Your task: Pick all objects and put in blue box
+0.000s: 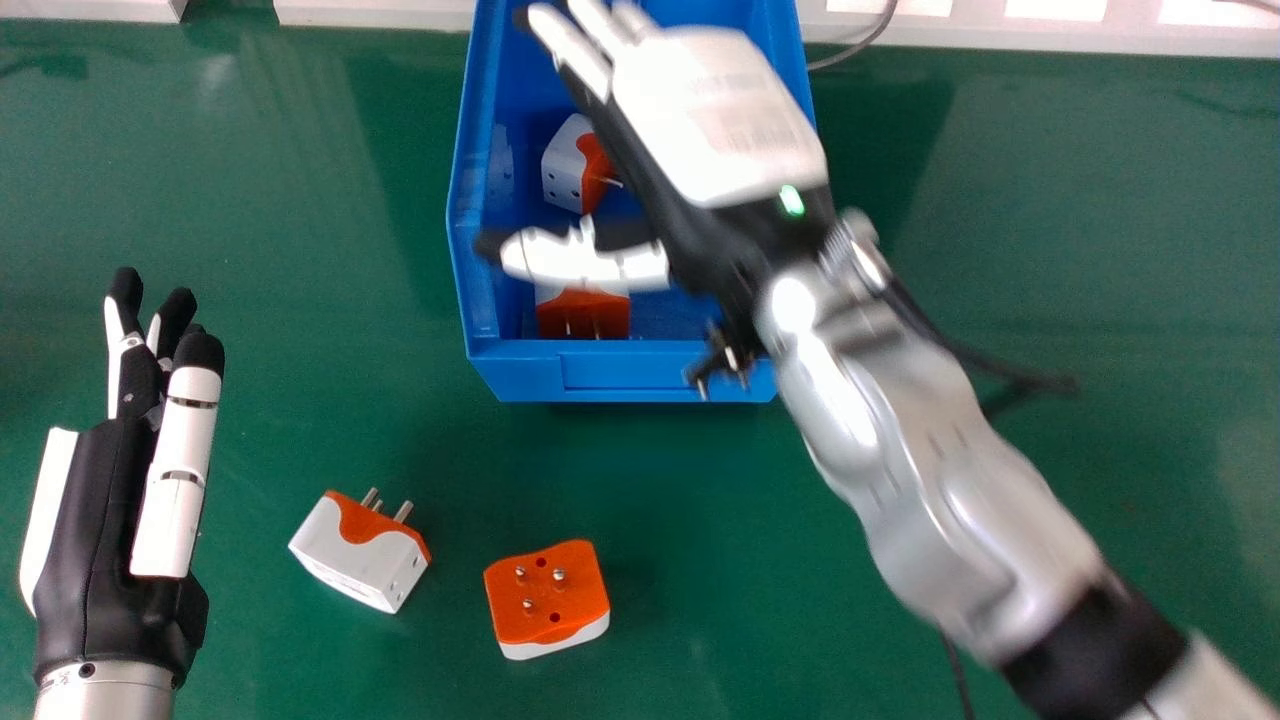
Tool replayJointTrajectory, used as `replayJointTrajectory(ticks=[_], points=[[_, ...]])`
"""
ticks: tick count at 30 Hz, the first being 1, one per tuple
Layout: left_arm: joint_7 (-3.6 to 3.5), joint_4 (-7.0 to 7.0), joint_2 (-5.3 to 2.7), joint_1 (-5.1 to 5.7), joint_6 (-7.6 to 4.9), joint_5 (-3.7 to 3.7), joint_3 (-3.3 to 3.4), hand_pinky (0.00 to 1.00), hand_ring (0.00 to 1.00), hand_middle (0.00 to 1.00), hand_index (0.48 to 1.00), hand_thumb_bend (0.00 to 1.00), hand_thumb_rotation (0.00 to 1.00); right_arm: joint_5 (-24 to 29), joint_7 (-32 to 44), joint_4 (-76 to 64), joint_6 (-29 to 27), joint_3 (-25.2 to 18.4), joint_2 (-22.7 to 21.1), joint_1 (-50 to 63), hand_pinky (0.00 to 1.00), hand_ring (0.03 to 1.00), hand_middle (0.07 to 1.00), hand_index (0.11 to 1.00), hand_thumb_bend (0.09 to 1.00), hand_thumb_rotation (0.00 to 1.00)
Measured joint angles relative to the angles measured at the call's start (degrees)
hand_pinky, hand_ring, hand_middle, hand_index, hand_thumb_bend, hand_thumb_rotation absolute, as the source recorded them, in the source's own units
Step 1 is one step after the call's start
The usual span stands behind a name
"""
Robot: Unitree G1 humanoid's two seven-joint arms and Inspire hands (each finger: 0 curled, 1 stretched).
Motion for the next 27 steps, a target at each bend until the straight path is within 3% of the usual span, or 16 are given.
replayJointTrajectory(ticks=[4,8,12,15,18,21,24,27], points=[[0.40,-0.17,-0.03,1.10,-0.20,0.23,0.15,1.00,1.00,1.00,1.000,0.33,0.88,0.45,0.27,-13.37,-5.06,-2.29,-4.71,13.61,0.74,0.896,0.940,0.924,0.452,0.71],[0.36,-0.74,-0.10,1.57,0.02,-0.22,0.21,1.00,1.00,1.00,1.000,0.37,0.87,1.69,-0.27,-18.62,-11.49,-4.57,-7.74,23.47,0.69,0.880,0.925,0.904,0.451,0.68],[0.52,-0.82,-0.07,2.16,-0.11,0.43,0.32,1.00,1.00,1.00,1.000,0.36,0.89,1.66,-1.92,-20.50,-18.29,-6.81,-9.98,30.02,0.67,0.841,0.885,0.862,0.462,0.66],[0.49,-0.81,-0.02,2.28,-0.26,0.95,0.57,1.00,1.00,1.00,1.000,0.37,0.88,1.64,-2.18,-20.72,-21.96,-8.03,-11.56,33.79,0.69,0.842,0.887,0.862,0.448,0.72],[0.50,-0.81,0.01,2.29,-0.43,1.41,0.78,1.00,1.00,1.00,1.000,0.39,0.88,1.84,-1.15,-20.39,-24.61,-8.90,-12.64,35.54,0.72,0.858,0.895,0.865,0.423,0.74],[0.49,-0.82,0.00,2.29,-0.45,1.39,0.88,1.00,1.00,1.00,1.000,0.39,0.88,2.86,1.61,-19.53,-26.31,-9.01,-12.99,35.43,0.69,0.824,0.861,0.823,0.438,0.66],[0.64,-0.83,0.02,2.30,-0.59,2.21,1.01,1.00,1.00,1.00,1.000,0.40,0.92,3.72,2.68,-16.84,-27.73,-8.98,-12.47,34.20,0.65,0.782,0.822,0.781,0.461,0.65],[0.32,-0.83,0.00,2.21,-0.71,1.79,1.10,1.00,1.00,1.00,1.000,0.40,0.89,3.69,3.56,-13.59,-29.17,-8.55,-11.62,31.79,0.63,0.762,0.804,0.763,0.463,0.71]])
